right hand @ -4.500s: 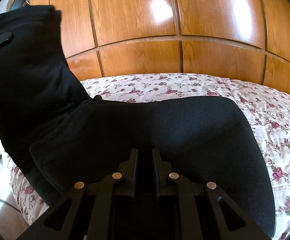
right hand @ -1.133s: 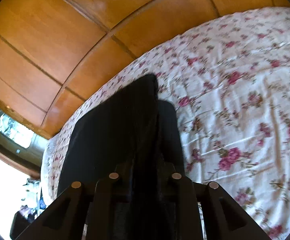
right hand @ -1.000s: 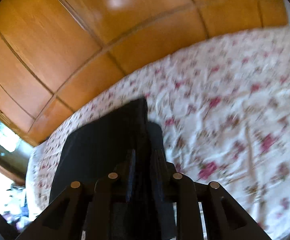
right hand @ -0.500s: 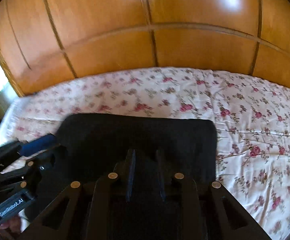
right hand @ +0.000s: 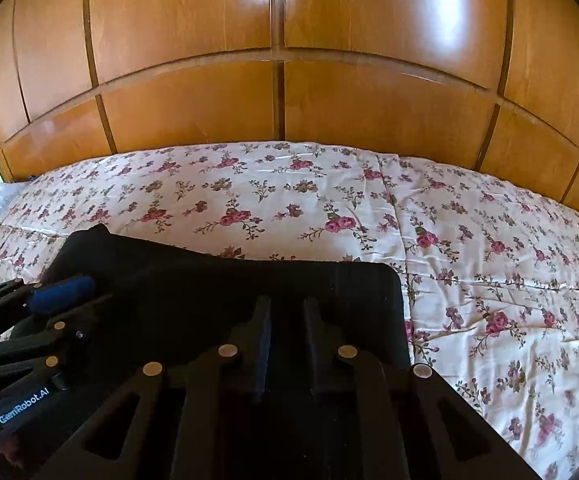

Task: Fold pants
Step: 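Open the left gripper and withdraw it from the folded trousers, then grasp the black trousers bundle edge with both grippers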

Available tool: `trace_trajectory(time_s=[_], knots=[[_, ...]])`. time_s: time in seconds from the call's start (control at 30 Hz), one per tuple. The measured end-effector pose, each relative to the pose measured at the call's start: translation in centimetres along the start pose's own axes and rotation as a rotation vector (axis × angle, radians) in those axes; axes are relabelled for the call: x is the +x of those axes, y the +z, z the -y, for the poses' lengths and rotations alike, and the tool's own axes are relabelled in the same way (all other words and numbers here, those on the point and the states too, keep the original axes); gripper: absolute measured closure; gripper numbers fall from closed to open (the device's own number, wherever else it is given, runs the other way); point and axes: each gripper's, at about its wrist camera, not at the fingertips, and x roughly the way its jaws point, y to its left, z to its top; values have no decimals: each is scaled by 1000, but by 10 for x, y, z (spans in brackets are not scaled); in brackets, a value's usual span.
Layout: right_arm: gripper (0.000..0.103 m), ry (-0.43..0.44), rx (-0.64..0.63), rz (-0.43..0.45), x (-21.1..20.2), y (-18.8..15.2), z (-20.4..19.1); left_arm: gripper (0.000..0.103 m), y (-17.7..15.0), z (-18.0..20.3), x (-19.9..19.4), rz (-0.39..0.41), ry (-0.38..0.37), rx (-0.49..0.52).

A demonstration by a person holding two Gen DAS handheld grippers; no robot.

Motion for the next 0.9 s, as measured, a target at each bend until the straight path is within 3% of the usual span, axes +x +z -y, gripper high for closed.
trace_trajectory(time_s=[0.2, 0.5, 0.9], knots=[[86, 31, 28, -5, -13, -3, 3, 65, -9, -4, -12, 26, -25, -12], [83, 28, 34, -36, -46, -24, 6, 62, -43, -23, -54, 97, -66, -121], [80, 18, 12, -39, -78, -52, 7, 56, -75, -5, -87, 117, 3, 23]])
